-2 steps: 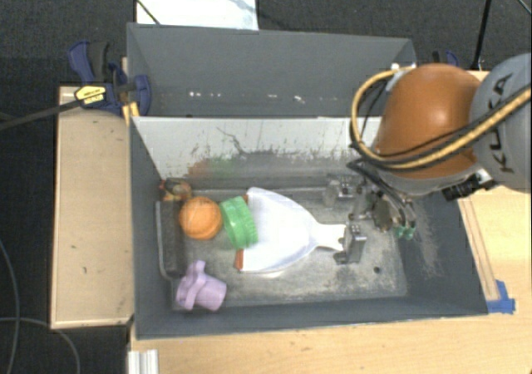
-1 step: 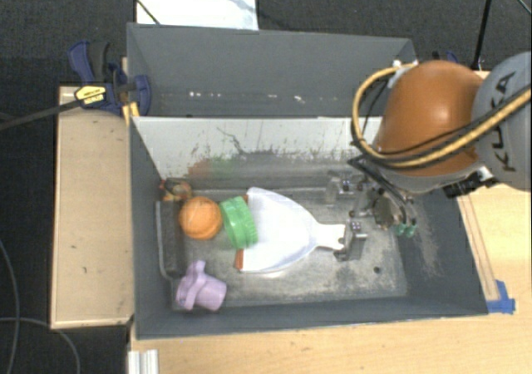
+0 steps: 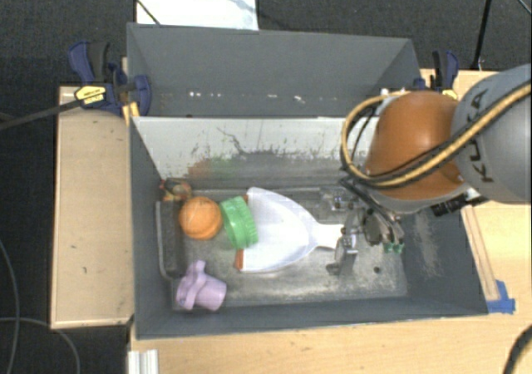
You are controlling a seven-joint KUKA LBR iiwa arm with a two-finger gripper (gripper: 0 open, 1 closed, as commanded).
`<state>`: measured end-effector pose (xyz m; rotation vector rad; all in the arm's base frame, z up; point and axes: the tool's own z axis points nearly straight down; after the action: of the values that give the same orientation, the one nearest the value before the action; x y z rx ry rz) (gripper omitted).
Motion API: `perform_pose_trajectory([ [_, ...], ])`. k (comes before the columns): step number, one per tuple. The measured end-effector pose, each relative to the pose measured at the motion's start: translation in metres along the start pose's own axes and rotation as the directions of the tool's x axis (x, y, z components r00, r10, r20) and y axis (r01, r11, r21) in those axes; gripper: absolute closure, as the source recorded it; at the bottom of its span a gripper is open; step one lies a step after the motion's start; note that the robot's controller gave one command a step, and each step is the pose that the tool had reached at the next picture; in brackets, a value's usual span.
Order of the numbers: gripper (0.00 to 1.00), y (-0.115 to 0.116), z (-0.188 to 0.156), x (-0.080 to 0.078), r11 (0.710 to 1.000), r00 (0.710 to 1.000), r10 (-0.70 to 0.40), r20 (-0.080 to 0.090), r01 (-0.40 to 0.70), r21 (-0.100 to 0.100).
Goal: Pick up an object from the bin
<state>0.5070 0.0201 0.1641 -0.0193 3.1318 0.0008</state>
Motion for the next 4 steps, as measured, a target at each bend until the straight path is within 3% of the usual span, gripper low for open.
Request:
perform_pose_trajectory([
  [1, 0.0, 0.004, 0.056, 0.007, 0.998, 0.998, -0.065, -0.006, 0.064, -0.001],
  [2, 1.0, 0.012, 0.09, -0.009, 0.997, 0.997, 0.075, -0.008, -0.075, 0.001],
  [3, 1.0, 0.012, 0.09, -0.009, 0.997, 0.997, 0.076, -0.008, -0.076, 0.0],
  [4, 1.0, 0.034, 0.073, 0.003, 0.999, 0.999, 0.039, -0.011, -0.039, 0.001],
])
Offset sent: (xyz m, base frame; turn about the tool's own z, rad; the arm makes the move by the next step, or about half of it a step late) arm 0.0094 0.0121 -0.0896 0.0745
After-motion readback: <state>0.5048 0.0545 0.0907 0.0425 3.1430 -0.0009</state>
